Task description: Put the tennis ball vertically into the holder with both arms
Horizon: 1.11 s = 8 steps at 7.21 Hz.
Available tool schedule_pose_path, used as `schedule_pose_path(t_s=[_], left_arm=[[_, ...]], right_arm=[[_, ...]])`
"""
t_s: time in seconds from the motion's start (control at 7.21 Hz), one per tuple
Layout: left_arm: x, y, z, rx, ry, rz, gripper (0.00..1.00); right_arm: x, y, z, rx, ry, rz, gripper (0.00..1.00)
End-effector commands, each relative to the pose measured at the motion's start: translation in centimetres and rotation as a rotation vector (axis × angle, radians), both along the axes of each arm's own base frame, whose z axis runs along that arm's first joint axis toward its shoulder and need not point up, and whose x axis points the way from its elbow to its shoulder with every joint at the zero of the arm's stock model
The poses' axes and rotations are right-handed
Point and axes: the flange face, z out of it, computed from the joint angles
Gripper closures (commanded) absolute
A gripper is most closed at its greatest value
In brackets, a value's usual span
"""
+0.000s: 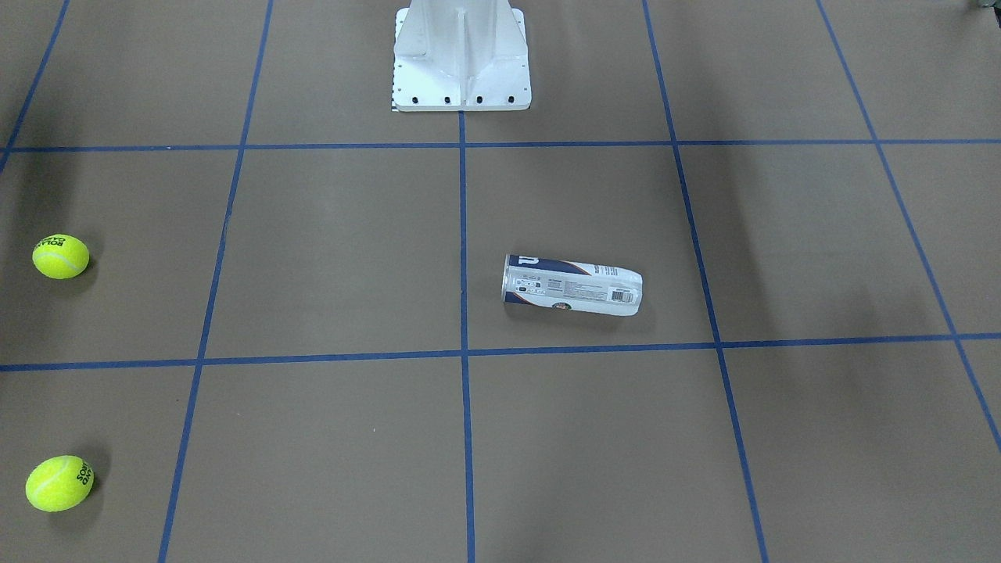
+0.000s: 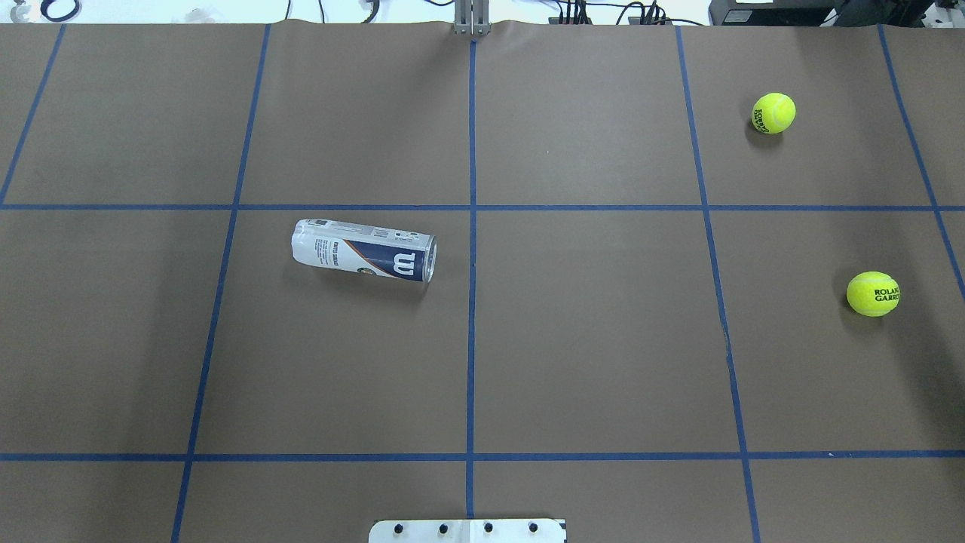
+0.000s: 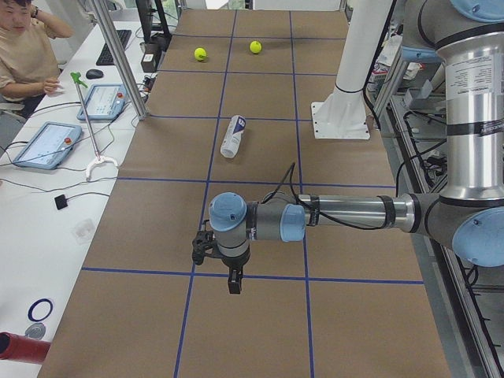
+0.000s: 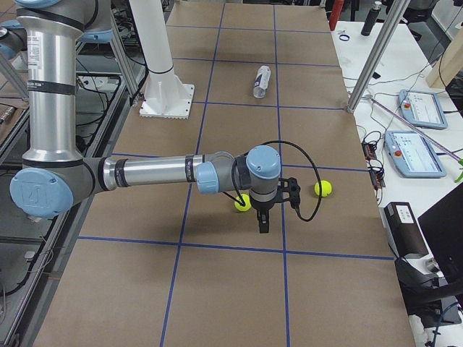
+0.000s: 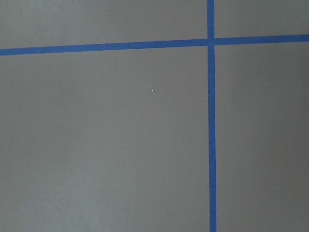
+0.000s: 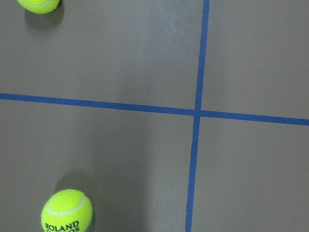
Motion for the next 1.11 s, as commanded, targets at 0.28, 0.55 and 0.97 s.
schedule_pose_path(t_s=[0.28, 0.55, 0.97], left_arm=[[0.0, -1.0, -1.2, 0.025, 0.001, -0.001, 0.01], [0.1, -4.5, -4.4, 0.132, 0.005, 0.0, 0.01], [0.3, -6.7, -6.1, 0.237, 0.015, 0.003, 0.01]], right_arm=[[0.0, 0.0, 0.0, 0.0, 0.002, 0.001, 0.0], [0.0, 0.0, 0.0, 0.0, 0.002, 0.001, 0.0], [0.0, 0.0, 0.0, 0.0, 0.0, 0.0, 0.0]])
